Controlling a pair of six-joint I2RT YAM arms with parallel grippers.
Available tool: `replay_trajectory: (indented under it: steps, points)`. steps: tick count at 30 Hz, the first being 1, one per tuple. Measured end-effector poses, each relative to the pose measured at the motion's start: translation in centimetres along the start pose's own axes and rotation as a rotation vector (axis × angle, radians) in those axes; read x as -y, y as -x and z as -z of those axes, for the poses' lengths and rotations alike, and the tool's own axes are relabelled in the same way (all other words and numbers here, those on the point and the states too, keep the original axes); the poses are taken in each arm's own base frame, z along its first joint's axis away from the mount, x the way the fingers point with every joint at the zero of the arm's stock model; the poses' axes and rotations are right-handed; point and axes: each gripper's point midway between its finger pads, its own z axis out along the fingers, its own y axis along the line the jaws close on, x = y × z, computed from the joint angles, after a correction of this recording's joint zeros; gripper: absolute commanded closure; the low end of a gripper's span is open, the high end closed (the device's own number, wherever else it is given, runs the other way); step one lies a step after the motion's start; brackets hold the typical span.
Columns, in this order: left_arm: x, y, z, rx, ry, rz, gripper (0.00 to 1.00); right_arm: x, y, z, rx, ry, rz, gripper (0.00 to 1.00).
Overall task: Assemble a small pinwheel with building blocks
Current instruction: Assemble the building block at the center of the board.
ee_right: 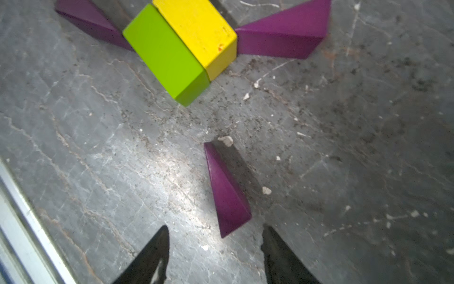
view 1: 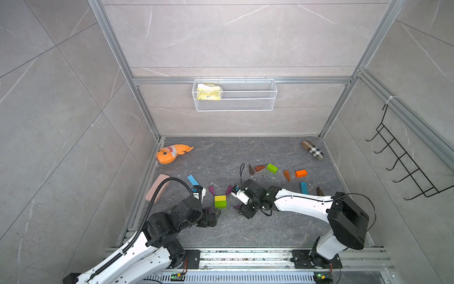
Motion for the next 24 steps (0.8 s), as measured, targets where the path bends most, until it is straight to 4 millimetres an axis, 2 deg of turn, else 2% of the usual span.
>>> replay_trajectory:
  steps: [7, 12, 24]
  points:
    - [0.1, 0.0, -0.1, -0.001, -0.005, 0.014, 0.0, 0.0, -0.3, -1.5, -0.04, 0.035, 0.079, 0.5]
    - [0.4, 0.1, -0.8, -0.017, 0.0, 0.008, 0.0, 0.7, -0.8, -2.2, -0.065, 0.003, 0.081, 0.51]
    - [1.0, 0.2, -2.3, -0.042, 0.005, -0.013, 0.0, 1.2, -0.1, -2.5, -0.044, -0.024, 0.096, 0.51]
